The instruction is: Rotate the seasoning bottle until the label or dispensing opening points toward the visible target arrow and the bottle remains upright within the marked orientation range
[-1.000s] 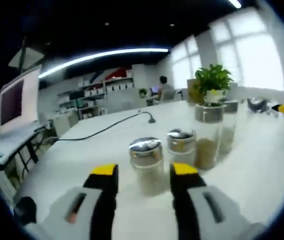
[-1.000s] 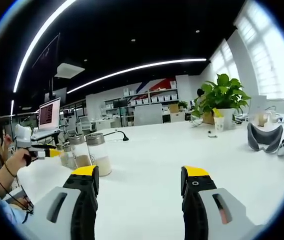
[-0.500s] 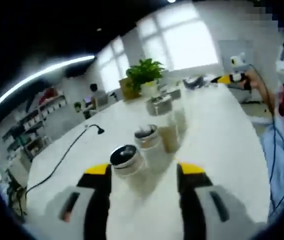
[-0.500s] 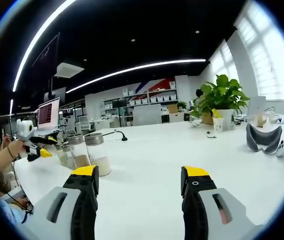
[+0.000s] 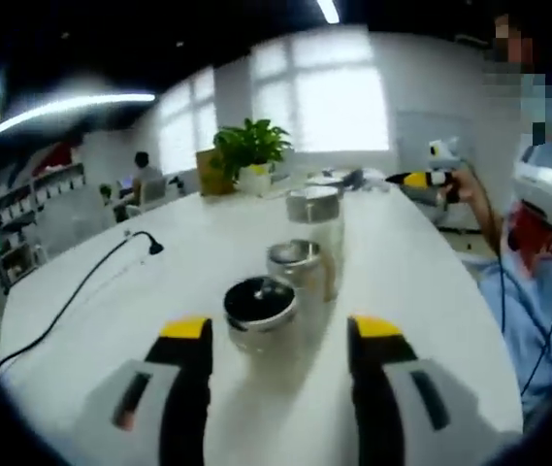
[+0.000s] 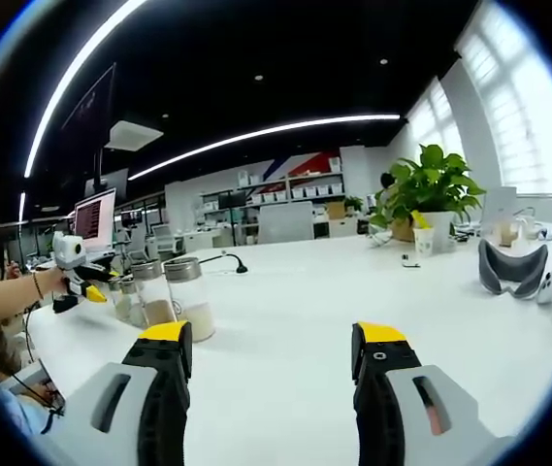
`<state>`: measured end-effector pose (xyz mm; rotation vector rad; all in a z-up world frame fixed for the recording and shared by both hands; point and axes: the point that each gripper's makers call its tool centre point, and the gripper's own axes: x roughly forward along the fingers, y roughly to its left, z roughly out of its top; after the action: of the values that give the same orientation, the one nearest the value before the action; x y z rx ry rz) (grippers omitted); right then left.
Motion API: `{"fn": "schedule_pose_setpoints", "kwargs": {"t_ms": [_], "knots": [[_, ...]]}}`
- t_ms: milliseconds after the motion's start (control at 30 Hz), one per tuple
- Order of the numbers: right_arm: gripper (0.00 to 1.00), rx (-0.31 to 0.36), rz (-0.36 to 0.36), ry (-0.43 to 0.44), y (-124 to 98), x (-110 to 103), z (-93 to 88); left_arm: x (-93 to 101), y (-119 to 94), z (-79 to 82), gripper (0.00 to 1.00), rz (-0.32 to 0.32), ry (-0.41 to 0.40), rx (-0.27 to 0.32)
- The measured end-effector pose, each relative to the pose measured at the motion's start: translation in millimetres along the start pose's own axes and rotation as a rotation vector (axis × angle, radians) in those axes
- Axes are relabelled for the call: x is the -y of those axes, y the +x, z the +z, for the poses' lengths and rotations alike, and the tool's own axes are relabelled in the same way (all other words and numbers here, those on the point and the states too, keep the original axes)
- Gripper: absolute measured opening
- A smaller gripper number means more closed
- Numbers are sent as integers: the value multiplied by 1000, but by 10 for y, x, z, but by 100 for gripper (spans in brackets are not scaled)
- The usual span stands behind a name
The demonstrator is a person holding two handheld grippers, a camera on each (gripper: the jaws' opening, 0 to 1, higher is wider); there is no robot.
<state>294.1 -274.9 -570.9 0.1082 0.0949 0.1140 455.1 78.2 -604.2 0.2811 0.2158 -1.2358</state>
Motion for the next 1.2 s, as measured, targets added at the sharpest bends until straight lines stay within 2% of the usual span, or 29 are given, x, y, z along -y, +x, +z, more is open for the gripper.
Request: {"fn": "schedule_pose_setpoints", "kwargs": {"t_ms": [100,233,367,633,1200], "knots": [[68,-1,2,1,2,-4,-5,45,39,38,58,-27,35,-5],[68,-3,3,2,-5,-7,-7,17,62,-31,55,-40,37,-42],[68,2,2,0,-8,-4,7,-62,63,-47,35,-22,53,-36],[68,2,5,4,7,-11,1,-51,69,-41,34,-25,36,-14],[68,1,3,7,7,0,0,-64,76,-30,34,42,-15,37]]}}
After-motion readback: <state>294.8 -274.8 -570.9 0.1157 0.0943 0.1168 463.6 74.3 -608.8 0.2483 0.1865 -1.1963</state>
